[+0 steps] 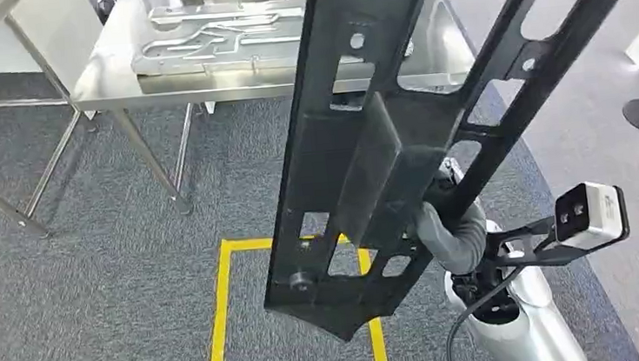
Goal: Take the parts from the cabinet and place them on the table.
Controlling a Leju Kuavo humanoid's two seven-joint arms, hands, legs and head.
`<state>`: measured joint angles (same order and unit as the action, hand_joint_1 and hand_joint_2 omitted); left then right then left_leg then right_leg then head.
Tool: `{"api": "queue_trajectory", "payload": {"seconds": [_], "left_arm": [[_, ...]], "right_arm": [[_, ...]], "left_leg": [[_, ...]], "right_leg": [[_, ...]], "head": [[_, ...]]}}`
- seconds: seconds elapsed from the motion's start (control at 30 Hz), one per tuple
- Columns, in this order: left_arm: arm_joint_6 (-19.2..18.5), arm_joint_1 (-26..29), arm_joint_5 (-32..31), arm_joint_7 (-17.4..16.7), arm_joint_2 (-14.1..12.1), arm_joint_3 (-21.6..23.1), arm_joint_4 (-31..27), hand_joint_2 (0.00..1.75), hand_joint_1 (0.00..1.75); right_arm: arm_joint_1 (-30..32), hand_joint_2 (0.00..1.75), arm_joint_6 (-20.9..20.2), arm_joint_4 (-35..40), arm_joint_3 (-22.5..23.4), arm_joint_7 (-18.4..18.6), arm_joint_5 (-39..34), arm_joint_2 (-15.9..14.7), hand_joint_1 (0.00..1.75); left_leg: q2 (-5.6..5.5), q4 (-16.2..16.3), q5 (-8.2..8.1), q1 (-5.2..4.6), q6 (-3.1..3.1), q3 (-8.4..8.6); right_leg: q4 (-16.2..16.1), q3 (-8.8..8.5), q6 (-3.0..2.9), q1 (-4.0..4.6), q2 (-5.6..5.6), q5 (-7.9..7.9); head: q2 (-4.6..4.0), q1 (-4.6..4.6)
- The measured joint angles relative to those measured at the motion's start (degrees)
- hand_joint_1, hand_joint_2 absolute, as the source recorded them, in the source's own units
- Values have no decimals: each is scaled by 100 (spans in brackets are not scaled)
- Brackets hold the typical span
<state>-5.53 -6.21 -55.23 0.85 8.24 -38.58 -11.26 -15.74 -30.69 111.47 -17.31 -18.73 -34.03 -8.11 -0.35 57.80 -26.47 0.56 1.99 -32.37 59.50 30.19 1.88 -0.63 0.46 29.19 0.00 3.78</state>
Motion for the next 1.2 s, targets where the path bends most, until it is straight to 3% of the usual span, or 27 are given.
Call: {"api": "queue_trajectory", "payload": {"seconds": [0.03,0.1,0.13,0.17,0.2,0.23,0.3,0.33,0.37,0.4,0.47,0.5,0.53,0.6,0.7,0.77,0.8,0.83,0.9,0.93,1.03,1.07,1.17,1.2], "left_arm": [[-2,1,0,13,0,0,0,175,0],[-13,19,4,26,0,0,0,175,0],[-13,39,6,28,0,0,0,175,0],[-9,52,13,35,-2,-2,0,175,0],[0,55,15,37,0,-2,0,175,0],[2,59,15,37,0,-2,0,175,0],[2,78,15,37,7,-2,0,175,0],[9,90,15,41,20,-2,7,175,0],[9,83,15,44,20,-2,7,175,0],[11,79,15,44,24,-4,7,175,0],[22,86,22,53,29,-4,7,175,0],[28,80,22,53,24,-4,7,175,0],[35,77,22,55,24,-4,7,175,0],[42,76,24,55,24,-4,9,175,0],[42,76,24,55,24,-4,9,175,0],[42,78,24,59,24,-4,7,175,0],[37,39,50,90,24,-9,7,175,0],[57,69,48,85,24,-11,9,175,0],[61,76,48,85,28,-13,9,175,0],[61,77,57,92,31,-15,9,175,0],[63,75,57,94,48,-20,9,175,0],[66,74,57,94,48,-20,9,175,0],[70,95,52,68,50,-20,9,175,0],[70,108,55,66,50,-22,9,175,0]], "right_arm": [[-26,175,2,-13,18,0,2,-2,166],[-17,175,2,-29,44,2,29,-18,166],[4,175,4,-46,44,2,42,-22,166],[22,175,13,-53,44,2,57,-26,166],[30,175,22,-57,48,2,79,-33,166],[30,175,33,-61,53,2,88,-39,166],[28,175,46,-63,66,0,96,-57,166],[34,175,57,-72,74,-9,98,-66,166],[30,175,74,-70,77,-15,111,-68,166],[49,175,88,-66,85,-18,127,-68,166],[89,175,103,-63,105,-33,155,-83,166],[112,175,98,-59,109,-39,175,-85,166],[108,175,90,-57,112,-48,195,-90,166],[120,175,90,-50,112,-61,219,-90,166],[120,175,90,-50,112,-61,219,-90,166],[126,175,90,-50,112,-61,223,-92,166],[195,175,92,-50,116,-66,232,-94,166],[203,175,92,-46,127,-70,234,-99,166],[206,175,107,-42,138,-79,254,-101,166],[216,175,107,-29,144,-85,264,-103,166],[243,175,109,-4,212,-109,275,-116,166],[235,175,114,11,236,-118,275,-120,166],[310,175,120,33,304,-129,280,-129,166],[376,175,120,33,336,-133,295,-138,166]], "left_leg": [[2,-12,-25,-1,34,38],[3,-11,-79,-14,54,73],[3,-9,-111,-22,57,95],[0,-8,-143,-28,57,130],[-6,-9,-180,-36,55,182],[-11,-9,-222,-46,49,247],[-9,-23,-328,-56,22,391],[3,-33,-352,-61,-4,431],[3,-41,-375,-47,-41,411],[14,-60,-395,-47,-75,432],[23,23,-354,-66,-127,515],[24,135,-405,-54,-135,473],[19,381,-432,-57,-165,355],[20,1096,-709,-28,-221,-101],[20,1096,-709,-28,-221,-101],[20,1235,-779,-24,-232,-203],[21,1638,-915,-18,-281,-584],[27,290,159,17,-270,-185],[44,77,-92,-40,-187,-188],[50,96,54,-37,-127,-176],[10,46,57,-12,6,-79],[14,35,38,-11,35,-40],[15,28,-30,-23,73,3],[7,28,-62,-30,80,32]], "right_leg": [[308,185,21,0,-8,141],[1160,740,68,-12,-11,484],[1513,1009,84,-12,-13,571],[1614,1158,74,-12,-15,513],[1427,1147,56,-11,-14,302],[1033,1019,28,-6,-14,-7],[-23,624,-84,38,-32,-678],[-24,600,-103,81,-63,-466],[-124,593,-139,103,-58,-371],[-140,577,-192,118,-60,-501],[-182,480,-256,76,-38,-471],[-245,380,-257,38,-51,-466],[-272,309,-285,38,-48,-438],[-275,255,-306,39,-48,-382],[-275,255,-306,39,-48,-382],[-274,244,-305,39,-47,-371],[-271,135,-296,33,-44,-272],[-255,-99,-239,20,-15,-103],[-243,-101,-166,36,1,-57],[-255,-92,-126,42,-10,-29],[-121,-114,-16,22,-20,4],[114,5,9,14,-21,39],[1362,826,82,0,-21,522],[1608,1047,79,-6,-22,582]], "head": [[0,0],[0,0],[0,0],[0,0],[0,0],[0,0],[0,0],[0,4],[0,0],[0,0],[0,2],[0,0],[0,2],[0,4],[0,4],[0,4],[0,2],[0,2],[0,4],[0,2],[0,2],[0,2],[0,0],[0,2]]}}
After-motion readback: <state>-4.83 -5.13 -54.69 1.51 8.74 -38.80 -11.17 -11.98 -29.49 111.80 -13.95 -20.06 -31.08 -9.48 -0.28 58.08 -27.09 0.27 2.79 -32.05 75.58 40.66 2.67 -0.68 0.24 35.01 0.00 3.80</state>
